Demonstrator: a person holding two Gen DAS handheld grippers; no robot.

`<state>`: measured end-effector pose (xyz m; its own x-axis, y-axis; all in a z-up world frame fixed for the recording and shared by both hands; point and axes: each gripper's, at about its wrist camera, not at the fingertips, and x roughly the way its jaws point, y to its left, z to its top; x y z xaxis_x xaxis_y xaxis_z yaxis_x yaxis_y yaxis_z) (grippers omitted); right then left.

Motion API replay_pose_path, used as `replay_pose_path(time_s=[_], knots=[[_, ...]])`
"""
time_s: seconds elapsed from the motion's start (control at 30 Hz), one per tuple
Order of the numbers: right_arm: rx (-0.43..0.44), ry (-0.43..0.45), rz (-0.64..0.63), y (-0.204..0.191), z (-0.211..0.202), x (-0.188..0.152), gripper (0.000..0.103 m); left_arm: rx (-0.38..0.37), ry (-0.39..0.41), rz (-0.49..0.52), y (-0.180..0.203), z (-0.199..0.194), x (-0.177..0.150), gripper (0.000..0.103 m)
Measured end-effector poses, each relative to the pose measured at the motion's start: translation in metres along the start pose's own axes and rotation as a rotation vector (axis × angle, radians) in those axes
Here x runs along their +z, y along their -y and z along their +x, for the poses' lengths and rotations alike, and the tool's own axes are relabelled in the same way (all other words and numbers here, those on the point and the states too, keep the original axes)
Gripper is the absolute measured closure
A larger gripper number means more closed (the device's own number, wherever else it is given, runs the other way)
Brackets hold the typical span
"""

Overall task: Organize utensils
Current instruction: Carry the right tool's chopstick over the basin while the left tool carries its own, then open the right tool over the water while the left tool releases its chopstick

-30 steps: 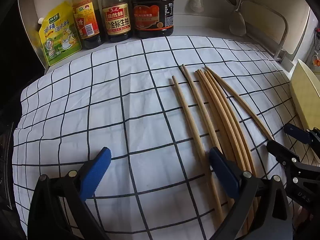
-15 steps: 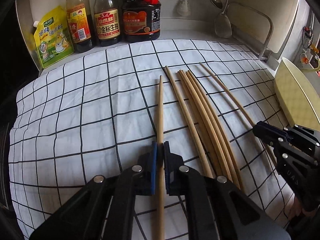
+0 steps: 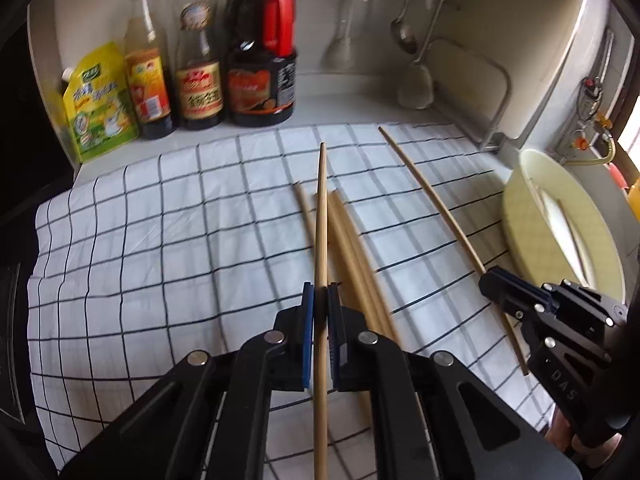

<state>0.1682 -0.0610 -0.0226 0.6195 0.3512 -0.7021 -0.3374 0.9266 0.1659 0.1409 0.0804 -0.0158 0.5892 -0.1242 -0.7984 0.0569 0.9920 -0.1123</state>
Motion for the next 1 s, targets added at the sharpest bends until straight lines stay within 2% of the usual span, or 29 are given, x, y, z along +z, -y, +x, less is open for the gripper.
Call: replay_pose_path(time_s=[0.17,0.33,0.53,0.6,0.77,1.0], knots=[[-0.035,0.077,0.119,0.039,-0.043,0.005,0.097,-0.072,0.035,0.072,0.047,-0.016,0.025,0.096],[-0.159,0.161,0.237,0.095,-0.09,0.004,0.097,-0.174,0.059,0.163,0.109,-0.022,0.045,0.096],[-0.272,0.204,0.405,0.159,-0.118,-0.022,0.097,-0.27,0.024,0.258,0.192,-0.002,0.061,0.096],[-0.318,0.203,0.447,0.178,-0.124,-0.029,0.097,-0.284,0.009,0.28,0.215,0.008,0.064,0.096],[-0.333,0.195,0.511,0.206,-0.125,-0.037,0.097,-0.299,-0.036,0.339,0.264,0.035,0.067,0.095],[-0.342,0.171,0.545,0.221,-0.122,-0.045,0.097,-0.285,-0.078,0.379,0.298,0.063,0.07,0.095]])
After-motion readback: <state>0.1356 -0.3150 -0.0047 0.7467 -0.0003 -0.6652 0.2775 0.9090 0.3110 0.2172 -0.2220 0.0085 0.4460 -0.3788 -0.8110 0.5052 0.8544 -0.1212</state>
